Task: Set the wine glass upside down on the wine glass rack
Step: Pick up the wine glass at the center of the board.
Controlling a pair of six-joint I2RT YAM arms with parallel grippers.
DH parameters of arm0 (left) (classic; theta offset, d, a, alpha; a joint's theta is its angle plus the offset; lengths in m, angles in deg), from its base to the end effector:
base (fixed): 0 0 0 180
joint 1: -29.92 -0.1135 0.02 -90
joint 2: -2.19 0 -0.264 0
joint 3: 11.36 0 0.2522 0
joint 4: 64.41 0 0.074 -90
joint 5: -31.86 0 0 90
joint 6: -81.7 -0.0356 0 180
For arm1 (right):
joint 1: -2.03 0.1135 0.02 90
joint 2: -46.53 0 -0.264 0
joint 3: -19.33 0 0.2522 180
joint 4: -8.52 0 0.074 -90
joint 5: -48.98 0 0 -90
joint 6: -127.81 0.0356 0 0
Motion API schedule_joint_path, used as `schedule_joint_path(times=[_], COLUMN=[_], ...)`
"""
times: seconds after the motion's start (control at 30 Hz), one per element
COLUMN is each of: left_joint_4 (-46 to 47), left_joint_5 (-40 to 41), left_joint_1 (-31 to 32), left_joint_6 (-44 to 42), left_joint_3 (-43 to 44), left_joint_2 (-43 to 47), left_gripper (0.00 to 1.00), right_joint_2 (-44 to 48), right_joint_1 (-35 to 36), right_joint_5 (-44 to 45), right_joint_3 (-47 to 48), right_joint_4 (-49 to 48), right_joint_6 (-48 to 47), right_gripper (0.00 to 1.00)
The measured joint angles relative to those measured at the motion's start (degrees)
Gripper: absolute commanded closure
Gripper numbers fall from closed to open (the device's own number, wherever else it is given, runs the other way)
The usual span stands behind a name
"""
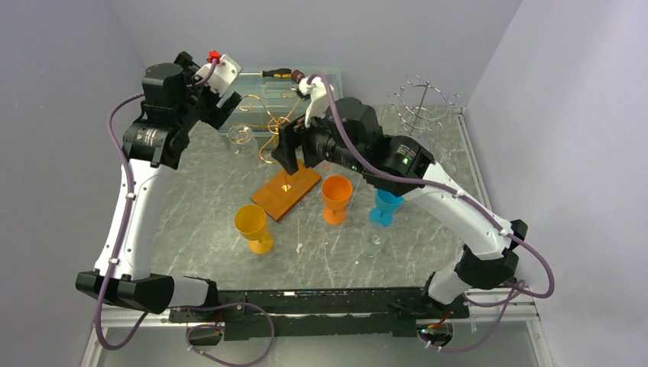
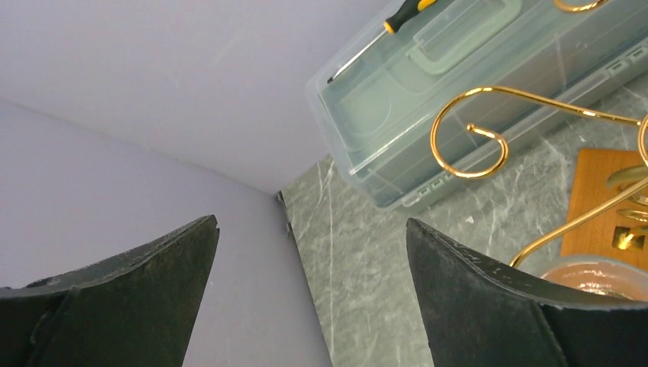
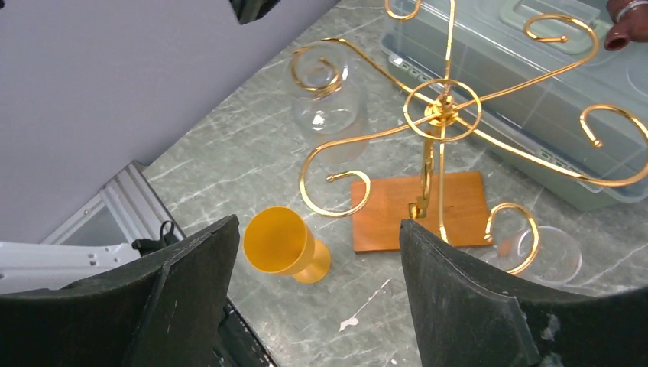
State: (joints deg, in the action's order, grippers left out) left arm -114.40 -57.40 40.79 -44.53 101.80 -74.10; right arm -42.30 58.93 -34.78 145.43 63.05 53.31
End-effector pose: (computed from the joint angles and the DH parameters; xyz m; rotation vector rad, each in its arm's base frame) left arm 0.2612 -0.0497 0.4964 0.7154 1.6645 0.3271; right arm 0.1779 0.2658 0.4977 -0.6133 1.8435 0.7590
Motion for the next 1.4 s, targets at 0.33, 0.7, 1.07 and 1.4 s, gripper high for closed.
schedule_joint_path(times=[0.33,0.7,1.07,1.4], left_joint_4=[-14.4,-28.6,-32.4,-32.5], left_joint_5=[4.9,2.2,0.5,-1.1], left_joint_1=[-1.9,-2.4,-2.4,-2.4], left_joint_6=[9.6,16.2,16.0,16.0], left_joint_3=[9.4,8.3,4.3,4.1], left_joint_2=[1.8,15.7,17.7,17.7], left_gripper=[0.01,0.01,0.01,0.01], right_joint_2=[-1.5,-12.4,-10.5,-11.4], right_joint_1=[14.1,18.0,17.9,16.7], right_joint_5=[10.3,15.6,15.5,15.6], right_joint_3=[-9.1,-24.0,-25.7,-25.4], right_joint_4=[1.2,-6.2,-17.2,-18.3], right_joint_6=[1.0,3.2,3.8,4.7], right_gripper=[0.3,0.37,0.37,0.45])
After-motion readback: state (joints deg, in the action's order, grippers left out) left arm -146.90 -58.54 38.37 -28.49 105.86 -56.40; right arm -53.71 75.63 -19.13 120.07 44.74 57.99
